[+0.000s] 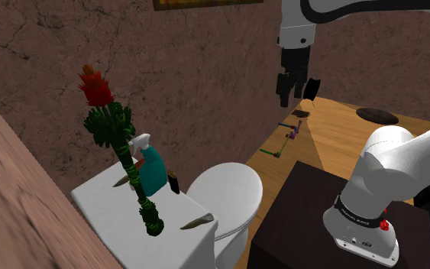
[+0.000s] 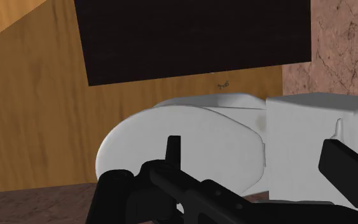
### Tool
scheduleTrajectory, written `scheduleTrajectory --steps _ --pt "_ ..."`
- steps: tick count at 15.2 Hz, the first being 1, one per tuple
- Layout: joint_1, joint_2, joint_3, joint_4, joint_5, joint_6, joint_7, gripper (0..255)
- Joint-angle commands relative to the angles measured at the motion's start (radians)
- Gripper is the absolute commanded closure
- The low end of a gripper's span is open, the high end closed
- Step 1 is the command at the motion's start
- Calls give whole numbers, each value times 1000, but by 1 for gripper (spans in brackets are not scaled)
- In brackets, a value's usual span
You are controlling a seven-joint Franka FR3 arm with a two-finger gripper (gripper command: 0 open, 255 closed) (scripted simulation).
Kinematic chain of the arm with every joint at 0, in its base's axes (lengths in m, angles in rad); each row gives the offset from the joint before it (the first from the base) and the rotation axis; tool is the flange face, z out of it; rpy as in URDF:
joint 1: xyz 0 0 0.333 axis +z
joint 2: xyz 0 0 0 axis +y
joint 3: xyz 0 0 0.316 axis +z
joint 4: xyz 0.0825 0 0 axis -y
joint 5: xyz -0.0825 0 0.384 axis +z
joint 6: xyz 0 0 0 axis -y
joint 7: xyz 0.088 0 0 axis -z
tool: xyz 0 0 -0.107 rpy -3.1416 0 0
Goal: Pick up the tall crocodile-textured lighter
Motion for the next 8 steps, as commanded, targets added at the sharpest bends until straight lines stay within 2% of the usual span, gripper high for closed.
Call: scheduleTrajectory --steps 1,8 --pt "0 0 0 0 0 0 0 0" --pt "45 103 127 -34 83 177 146 0"
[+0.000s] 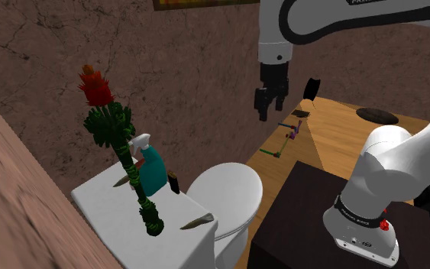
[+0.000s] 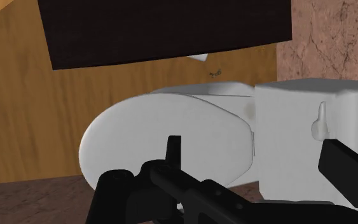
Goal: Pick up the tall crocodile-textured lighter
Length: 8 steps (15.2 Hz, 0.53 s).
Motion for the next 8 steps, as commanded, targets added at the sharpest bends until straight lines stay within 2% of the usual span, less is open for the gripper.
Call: scheduleTrajectory --steps 1,8 --pt "11 42 34 -2 18 58 40 0" --pt "43 216 156 40 52 231 183 0"
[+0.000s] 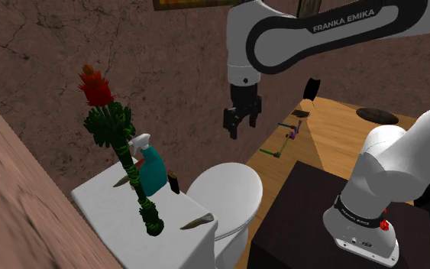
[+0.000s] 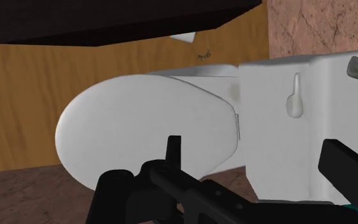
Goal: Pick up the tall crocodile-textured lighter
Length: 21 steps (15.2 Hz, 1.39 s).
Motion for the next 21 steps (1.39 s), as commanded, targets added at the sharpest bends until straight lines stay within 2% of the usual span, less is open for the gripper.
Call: scheduleTrajectory --steps 1,7,12,18,21 --pt "8 60 36 22 3 52 46 0" --pt "22 252 130 119 -32 174 183 0" --pt "39 432 190 238 -111 247 313 0" --pt "92 664 221 429 -247 284 472 0" --pt "102 693 217 432 -263 309 487 0"
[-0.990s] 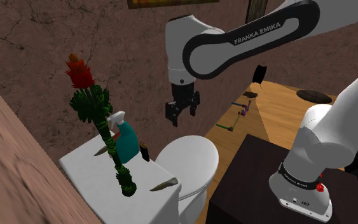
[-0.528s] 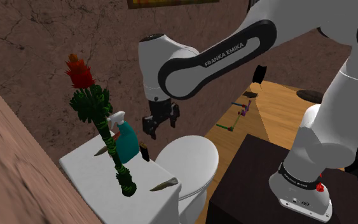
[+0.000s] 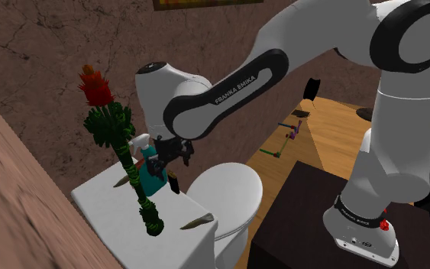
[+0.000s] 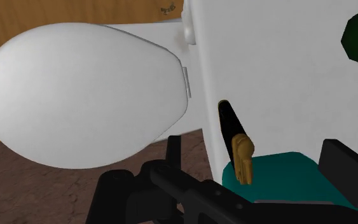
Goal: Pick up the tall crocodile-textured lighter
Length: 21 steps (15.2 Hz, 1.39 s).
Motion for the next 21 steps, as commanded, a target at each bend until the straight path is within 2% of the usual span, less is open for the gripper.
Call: scheduleTrajectory --steps 1,7,8,17,21 --pt "4 14 -1 -8 -9 21 10 0" --pt "8 43 -6 -35 -27 75 22 0" --pt "8 43 -6 -35 -27 75 22 255" --pt "8 43 -6 -35 -27 75 22 255" --pt "4 18 -2 -11 -11 28 11 255"
